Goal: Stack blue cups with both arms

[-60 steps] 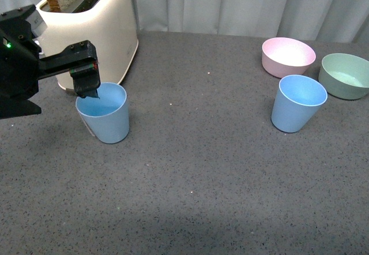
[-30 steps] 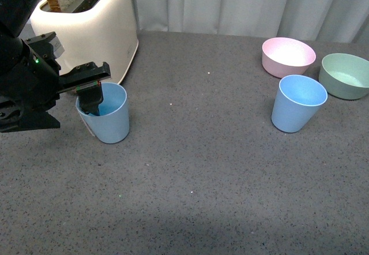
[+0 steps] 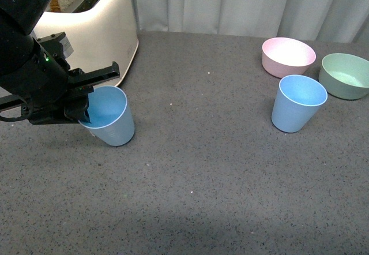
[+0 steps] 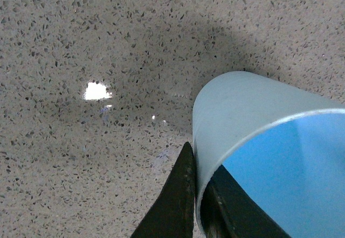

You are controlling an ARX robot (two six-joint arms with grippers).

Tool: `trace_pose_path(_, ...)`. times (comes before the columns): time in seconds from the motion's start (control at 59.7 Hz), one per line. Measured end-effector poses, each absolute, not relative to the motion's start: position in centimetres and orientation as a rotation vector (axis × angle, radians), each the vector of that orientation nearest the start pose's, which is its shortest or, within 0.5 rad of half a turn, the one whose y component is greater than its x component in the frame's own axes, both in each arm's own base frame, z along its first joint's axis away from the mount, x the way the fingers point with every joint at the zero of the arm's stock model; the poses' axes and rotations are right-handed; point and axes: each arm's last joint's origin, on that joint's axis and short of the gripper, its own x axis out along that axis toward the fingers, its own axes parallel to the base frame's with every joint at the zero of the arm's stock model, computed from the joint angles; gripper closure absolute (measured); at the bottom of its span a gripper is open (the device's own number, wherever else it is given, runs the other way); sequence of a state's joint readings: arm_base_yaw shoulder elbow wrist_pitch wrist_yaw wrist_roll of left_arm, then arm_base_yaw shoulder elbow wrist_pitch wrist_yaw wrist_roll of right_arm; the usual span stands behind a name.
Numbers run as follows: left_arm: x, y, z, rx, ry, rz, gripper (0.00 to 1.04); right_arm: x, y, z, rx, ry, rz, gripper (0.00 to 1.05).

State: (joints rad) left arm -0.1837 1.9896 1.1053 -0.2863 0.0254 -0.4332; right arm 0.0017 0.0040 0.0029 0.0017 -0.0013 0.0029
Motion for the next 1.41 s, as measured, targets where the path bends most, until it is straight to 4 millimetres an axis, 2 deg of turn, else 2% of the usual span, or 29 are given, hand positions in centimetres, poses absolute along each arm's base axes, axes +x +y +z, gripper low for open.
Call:
trace_pose_path(0.167,36.3,-8.4,11.1,-0.281,1.18,0.046,1.01,9.8,0.0,16.4,0.003,-0.001,0.003,0.1)
trace_pose_path(0.385,37.7,-12.8,12.9,-0.246,1.144,-0.02,1.01,9.8,0.0,16.4,0.003,0.0,0.003,0.1)
trace_pose_path(0.502,38.6,-15.6,12.5,-0.219,1.165,-0.04,1.01,9.8,0.0,16.4,0.003,-0.001,0.003,0.1)
trace_pose_path(0.686,39.2,-18.3,11.6,-0.198,1.196,-0.062,1.01,9.8,0.0,16.4,0.003,-0.001,0.003,0.1)
trace_pose_path(1.004,39.7,-19.9,11.1,-0.177,1.219,-0.068,1.01,9.8,0.0,16.4,0.003,-0.001,0.003,0.1)
trace_pose_path(1.038,39.7,-19.9,11.0,-0.178,1.222,-0.065,0.99,9.8,0.0,16.4,0.003,-0.001,0.003,0.1)
trace_pose_path(1.256,39.8,-20.0,11.2,-0.177,1.217,-0.065,0.67,9.8,0.0,16.4,0.003,-0.001,0.003,0.1)
trace_pose_path(1.406,40.0,-19.9,12.1,-0.195,1.19,-0.076,0.34,9.8,0.0,16.4,0.002,-0.001,0.003,0.1)
